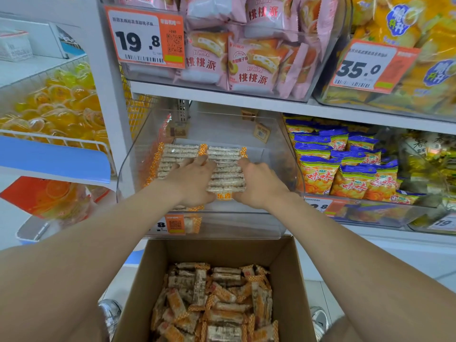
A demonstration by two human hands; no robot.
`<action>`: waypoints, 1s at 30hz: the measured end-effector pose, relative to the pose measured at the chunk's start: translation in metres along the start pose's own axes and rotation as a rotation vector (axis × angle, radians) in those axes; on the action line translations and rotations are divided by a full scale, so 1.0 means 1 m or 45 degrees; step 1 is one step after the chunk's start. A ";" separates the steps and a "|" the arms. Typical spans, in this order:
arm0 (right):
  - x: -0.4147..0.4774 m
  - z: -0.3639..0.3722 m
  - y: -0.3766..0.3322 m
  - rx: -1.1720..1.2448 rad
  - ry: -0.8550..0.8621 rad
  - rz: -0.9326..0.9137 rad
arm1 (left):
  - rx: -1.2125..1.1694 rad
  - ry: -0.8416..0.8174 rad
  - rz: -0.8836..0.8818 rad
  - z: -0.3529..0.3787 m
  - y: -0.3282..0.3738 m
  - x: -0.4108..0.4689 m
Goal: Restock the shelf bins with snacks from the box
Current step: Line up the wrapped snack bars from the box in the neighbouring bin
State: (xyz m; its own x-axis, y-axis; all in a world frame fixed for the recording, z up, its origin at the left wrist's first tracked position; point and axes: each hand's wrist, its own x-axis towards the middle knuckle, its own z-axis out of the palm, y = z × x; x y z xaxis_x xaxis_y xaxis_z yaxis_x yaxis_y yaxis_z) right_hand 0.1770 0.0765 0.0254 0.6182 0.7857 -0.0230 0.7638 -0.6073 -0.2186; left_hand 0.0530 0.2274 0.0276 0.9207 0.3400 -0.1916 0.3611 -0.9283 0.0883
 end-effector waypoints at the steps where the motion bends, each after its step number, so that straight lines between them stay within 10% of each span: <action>1: -0.001 -0.002 0.000 -0.027 0.024 -0.005 | -0.017 0.017 -0.002 -0.002 0.000 -0.002; 15: -0.131 -0.053 -0.025 0.355 0.362 -0.439 | -0.481 0.708 0.237 -0.020 0.030 -0.134; 22: -0.184 0.046 -0.010 -0.194 -0.650 -0.386 | 0.106 -0.138 0.270 0.092 0.060 -0.155; 30: -0.165 0.165 0.016 -0.089 -0.752 -0.059 | -0.209 -0.448 0.115 0.209 0.056 -0.109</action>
State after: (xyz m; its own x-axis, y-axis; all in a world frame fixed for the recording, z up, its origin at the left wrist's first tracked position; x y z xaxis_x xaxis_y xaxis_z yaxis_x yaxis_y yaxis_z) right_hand 0.0569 -0.0435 -0.1352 0.3914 0.7316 -0.5583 0.8103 -0.5615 -0.1677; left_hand -0.0576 0.1073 -0.1507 0.8532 0.1588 -0.4968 0.3259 -0.9060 0.2700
